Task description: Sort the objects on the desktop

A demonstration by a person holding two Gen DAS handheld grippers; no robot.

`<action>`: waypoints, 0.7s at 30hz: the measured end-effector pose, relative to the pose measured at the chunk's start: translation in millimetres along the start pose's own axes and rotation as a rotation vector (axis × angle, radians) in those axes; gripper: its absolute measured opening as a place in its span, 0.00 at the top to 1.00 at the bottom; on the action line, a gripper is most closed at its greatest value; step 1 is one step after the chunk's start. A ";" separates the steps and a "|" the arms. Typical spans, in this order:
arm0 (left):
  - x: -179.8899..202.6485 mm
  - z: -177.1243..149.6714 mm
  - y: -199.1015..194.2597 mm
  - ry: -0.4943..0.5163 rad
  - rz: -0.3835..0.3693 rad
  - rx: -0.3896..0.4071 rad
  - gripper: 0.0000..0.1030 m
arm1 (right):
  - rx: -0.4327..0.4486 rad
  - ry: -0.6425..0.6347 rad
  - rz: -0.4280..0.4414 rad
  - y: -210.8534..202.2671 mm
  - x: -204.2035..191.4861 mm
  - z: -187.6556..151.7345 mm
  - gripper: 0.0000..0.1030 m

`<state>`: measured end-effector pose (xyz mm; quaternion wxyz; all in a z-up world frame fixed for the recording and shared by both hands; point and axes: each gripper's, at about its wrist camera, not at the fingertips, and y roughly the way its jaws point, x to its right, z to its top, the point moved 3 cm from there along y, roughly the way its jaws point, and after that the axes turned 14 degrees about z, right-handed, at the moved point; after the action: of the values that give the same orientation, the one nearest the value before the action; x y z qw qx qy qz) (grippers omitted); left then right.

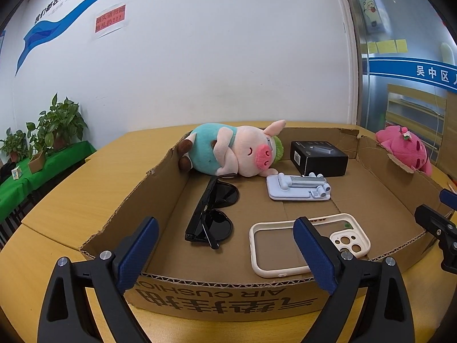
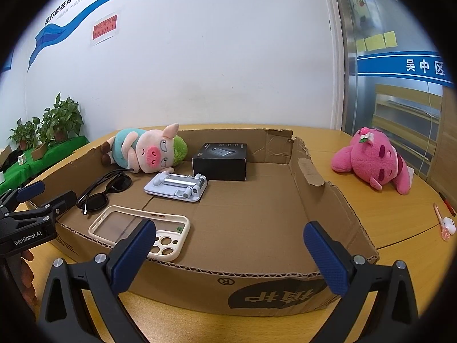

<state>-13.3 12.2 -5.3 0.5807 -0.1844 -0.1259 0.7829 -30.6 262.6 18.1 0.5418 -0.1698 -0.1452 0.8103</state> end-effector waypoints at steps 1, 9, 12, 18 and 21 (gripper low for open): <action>0.1 0.0 0.0 0.000 0.000 0.000 0.06 | 0.000 0.000 0.000 0.6 0.2 0.0 0.00; 0.9 -0.4 -0.6 0.001 -0.004 0.001 0.05 | 0.000 0.000 0.000 0.5 0.3 0.0 0.00; 0.7 -0.3 -0.7 0.000 -0.005 0.001 0.05 | 0.000 -0.001 0.000 0.1 0.1 0.0 0.00; 0.9 -0.3 -0.8 0.002 -0.005 0.001 0.05 | 0.000 -0.001 -0.001 0.3 0.2 0.0 0.00; 0.9 -0.2 -0.7 0.002 -0.004 0.000 0.05 | 0.000 -0.001 0.000 0.2 0.2 0.0 0.00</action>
<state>-12.9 13.3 -5.4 0.5826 -0.1847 -0.1259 0.7814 -30.8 262.8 18.1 0.5418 -0.1697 -0.1455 0.8102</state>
